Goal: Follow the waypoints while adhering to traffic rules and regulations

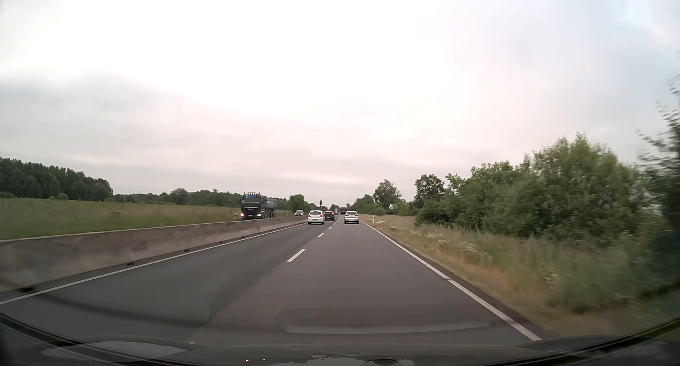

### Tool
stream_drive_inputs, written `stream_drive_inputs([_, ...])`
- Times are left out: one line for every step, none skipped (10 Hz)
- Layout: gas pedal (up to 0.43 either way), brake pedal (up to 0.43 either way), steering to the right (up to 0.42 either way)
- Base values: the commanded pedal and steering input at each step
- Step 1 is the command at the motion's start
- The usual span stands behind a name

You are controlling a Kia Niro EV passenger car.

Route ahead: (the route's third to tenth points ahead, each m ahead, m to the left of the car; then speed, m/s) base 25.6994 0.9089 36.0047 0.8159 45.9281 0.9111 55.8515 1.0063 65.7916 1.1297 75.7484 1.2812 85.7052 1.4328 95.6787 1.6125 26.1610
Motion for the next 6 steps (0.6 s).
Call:
stream_drive_inputs([0.449,0.0,-0.002])
stream_drive_inputs([0.48,0.0,-0.002])
stream_drive_inputs([0.488,0.0,-0.002])
stream_drive_inputs([0.488,0.0,-0.006])
stream_drive_inputs([0.488,0.0,-0.007])
stream_drive_inputs([0.5,0.0,-0.008])
